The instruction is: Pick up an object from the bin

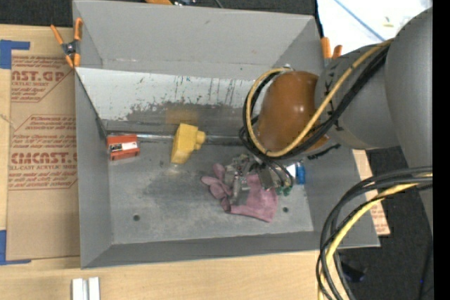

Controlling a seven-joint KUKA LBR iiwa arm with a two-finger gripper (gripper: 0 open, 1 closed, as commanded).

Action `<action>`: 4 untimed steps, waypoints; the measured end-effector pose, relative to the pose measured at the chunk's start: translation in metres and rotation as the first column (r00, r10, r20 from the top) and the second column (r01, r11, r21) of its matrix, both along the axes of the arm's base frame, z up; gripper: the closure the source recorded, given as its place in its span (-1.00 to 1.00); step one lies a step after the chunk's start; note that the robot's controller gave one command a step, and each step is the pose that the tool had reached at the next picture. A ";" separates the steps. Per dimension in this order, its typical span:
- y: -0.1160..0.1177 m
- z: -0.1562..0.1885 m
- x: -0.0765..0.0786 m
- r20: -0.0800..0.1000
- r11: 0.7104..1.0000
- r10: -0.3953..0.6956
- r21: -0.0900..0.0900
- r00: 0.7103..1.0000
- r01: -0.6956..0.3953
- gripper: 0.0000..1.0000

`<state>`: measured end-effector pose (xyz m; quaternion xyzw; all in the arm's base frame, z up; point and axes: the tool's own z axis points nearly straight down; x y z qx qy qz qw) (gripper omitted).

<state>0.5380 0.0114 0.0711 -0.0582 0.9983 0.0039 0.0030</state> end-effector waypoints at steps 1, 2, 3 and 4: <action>0.005 0.097 0.021 0.008 1.000 -0.004 0.000 1.000 0.004 1.00; 0.005 0.002 -0.004 -0.014 1.000 -0.013 0.001 1.000 0.013 1.00; 0.007 0.111 0.000 -0.002 1.000 -0.019 0.000 1.000 0.019 1.00; 0.008 0.034 -0.006 -0.011 1.000 0.004 0.002 1.000 -0.004 1.00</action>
Offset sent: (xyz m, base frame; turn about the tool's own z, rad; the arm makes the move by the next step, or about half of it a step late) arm -0.0028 0.0040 0.0061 0.0129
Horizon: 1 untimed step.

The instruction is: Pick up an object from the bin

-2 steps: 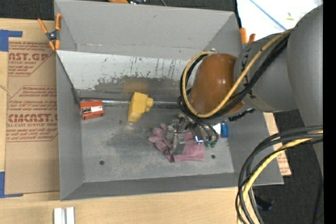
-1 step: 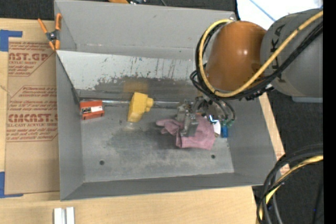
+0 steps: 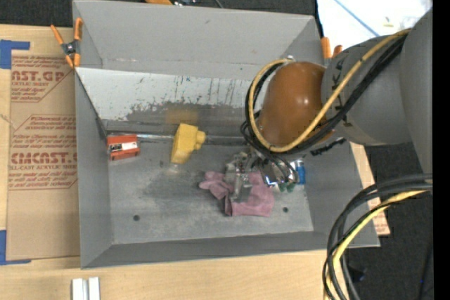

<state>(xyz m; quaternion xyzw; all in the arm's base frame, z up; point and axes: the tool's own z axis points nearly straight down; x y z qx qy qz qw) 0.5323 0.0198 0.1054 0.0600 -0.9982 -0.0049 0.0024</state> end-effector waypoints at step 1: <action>-0.001 0.060 0.002 0.004 1.000 -0.003 -0.001 1.000 0.003 1.00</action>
Offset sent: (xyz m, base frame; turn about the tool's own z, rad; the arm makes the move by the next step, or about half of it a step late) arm -0.0048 -0.0003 -0.0301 0.0183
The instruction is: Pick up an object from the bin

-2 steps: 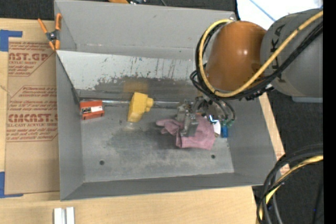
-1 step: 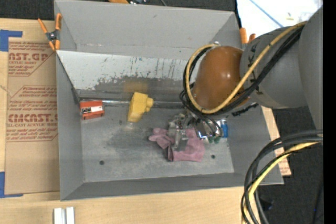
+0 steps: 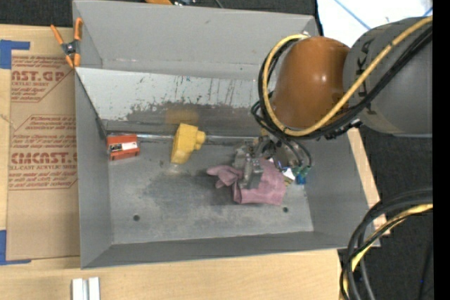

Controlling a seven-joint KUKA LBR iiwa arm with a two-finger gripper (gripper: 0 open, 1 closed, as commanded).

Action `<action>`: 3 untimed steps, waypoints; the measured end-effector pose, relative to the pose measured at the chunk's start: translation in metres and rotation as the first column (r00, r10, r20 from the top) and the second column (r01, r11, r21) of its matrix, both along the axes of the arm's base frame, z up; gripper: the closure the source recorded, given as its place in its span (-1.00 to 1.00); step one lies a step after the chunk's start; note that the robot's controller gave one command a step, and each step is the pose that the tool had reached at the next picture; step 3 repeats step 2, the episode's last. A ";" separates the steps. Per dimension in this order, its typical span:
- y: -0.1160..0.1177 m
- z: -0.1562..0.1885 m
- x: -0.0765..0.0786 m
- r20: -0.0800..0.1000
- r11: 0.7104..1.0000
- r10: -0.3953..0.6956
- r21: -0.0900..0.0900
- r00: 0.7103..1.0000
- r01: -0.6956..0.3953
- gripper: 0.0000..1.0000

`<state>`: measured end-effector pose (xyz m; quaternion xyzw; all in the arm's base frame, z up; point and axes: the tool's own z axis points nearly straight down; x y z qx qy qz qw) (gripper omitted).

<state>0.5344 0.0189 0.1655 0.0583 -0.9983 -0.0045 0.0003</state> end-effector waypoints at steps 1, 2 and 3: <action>0.001 -0.080 -0.004 -0.005 1.000 -0.012 0.002 1.000 0.012 1.00; 0.001 -0.003 -0.006 -0.003 1.000 -0.013 0.001 1.000 0.013 1.00; 0.001 -0.003 -0.006 -0.003 1.000 -0.013 0.001 1.000 0.013 1.00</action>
Offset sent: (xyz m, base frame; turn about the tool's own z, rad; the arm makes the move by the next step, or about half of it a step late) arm -0.0036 0.0007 0.1296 0.0174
